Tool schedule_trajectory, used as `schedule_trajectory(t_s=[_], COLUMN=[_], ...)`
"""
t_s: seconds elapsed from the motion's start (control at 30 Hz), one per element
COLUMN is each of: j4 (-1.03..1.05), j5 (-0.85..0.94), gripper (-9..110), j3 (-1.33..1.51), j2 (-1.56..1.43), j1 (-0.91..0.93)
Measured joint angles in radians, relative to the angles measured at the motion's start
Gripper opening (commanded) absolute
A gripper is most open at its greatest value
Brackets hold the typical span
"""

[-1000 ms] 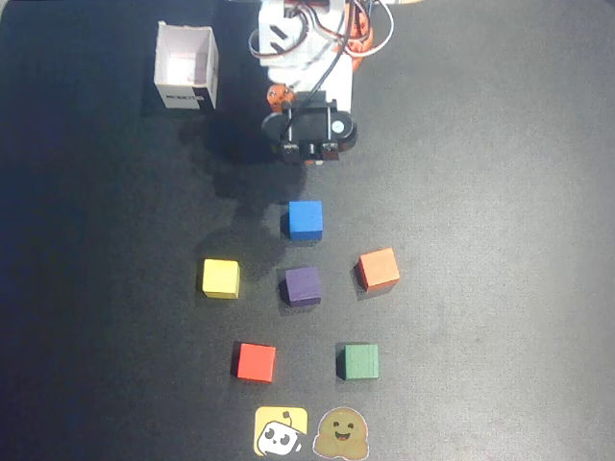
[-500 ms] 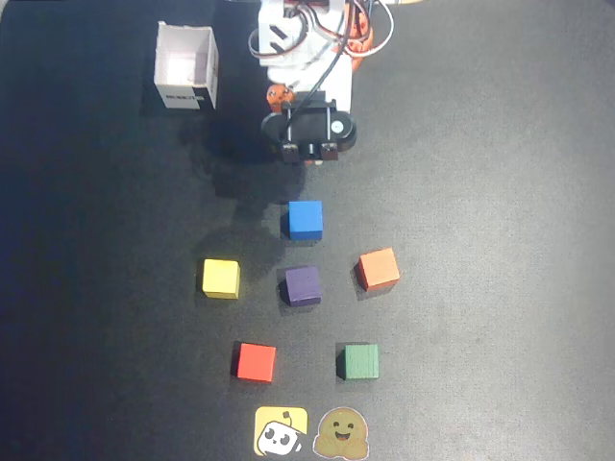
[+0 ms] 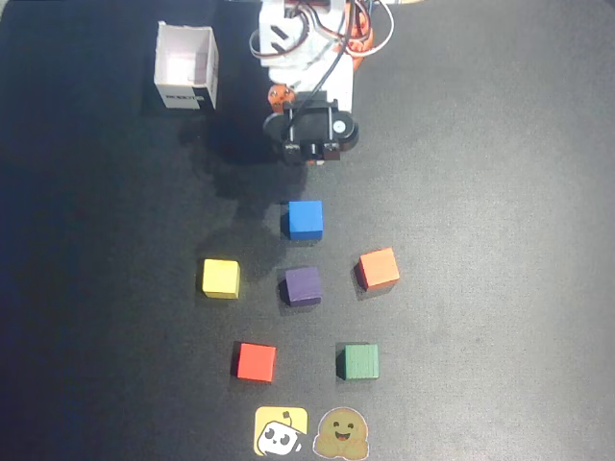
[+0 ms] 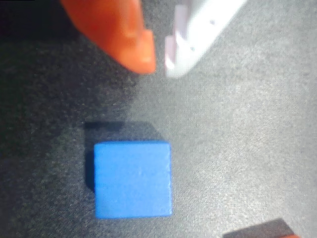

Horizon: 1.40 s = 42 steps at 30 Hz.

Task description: Put the blue cube on top of the orange cube.

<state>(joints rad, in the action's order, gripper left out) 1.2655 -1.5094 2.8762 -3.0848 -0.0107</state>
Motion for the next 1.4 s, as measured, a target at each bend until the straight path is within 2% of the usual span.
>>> schedule_trajectory(t_s=[0.4,0.93,1.3,1.4], j4=[-0.018,-0.172,-0.227,-0.227], j5=[0.000,0.000,-0.034,-0.058], gripper=[2,12,14,20], j3=[-0.034,-0.439,-0.491,-0.491], j2=[0.034,0.755,0.937,0.945], j1=[0.000,0.002,-0.025,-0.034])
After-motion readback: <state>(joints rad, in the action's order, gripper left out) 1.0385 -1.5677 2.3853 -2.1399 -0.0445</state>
